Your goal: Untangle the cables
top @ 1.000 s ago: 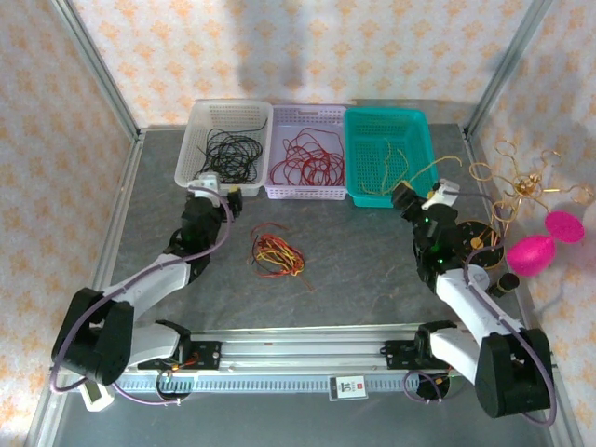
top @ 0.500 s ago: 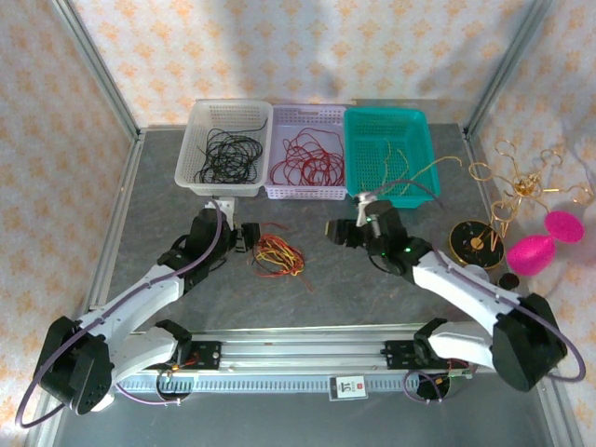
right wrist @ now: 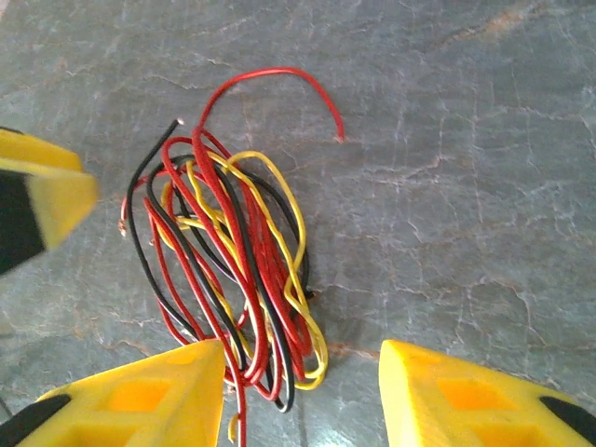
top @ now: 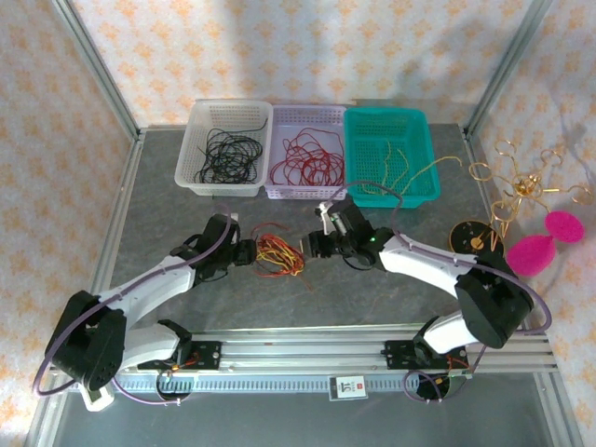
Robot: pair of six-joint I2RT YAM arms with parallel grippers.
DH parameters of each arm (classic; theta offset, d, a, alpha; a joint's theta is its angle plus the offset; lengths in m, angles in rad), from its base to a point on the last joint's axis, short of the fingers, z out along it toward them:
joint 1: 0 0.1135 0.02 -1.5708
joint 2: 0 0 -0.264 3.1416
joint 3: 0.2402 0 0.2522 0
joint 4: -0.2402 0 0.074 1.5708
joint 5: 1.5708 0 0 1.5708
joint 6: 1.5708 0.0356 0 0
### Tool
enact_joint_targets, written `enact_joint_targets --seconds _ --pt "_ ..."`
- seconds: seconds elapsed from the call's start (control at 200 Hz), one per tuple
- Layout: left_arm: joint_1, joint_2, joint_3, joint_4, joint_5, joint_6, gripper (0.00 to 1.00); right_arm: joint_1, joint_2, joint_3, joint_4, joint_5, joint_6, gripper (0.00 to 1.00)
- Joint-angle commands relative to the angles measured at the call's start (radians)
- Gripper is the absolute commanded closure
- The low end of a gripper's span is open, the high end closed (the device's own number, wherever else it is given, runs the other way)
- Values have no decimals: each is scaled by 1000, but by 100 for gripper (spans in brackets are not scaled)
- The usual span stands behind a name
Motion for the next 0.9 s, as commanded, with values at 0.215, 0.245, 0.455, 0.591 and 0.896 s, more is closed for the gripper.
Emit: enact_joint_targets --seconds 0.215,0.245,0.455,0.591,0.896 --pt "1 -1 -35 -40 -18 3 53 15 31 18 13 -13 -10 55" --pt "1 13 -28 -41 -20 7 53 16 34 21 14 -13 -13 55" --pt "1 101 8 -44 -36 45 53 18 42 23 18 -15 -12 56" --pt "1 136 30 -39 -42 60 52 19 45 18 22 -17 -12 57" --pt "-2 177 74 -32 -14 93 48 21 54 24 30 -22 -16 58"
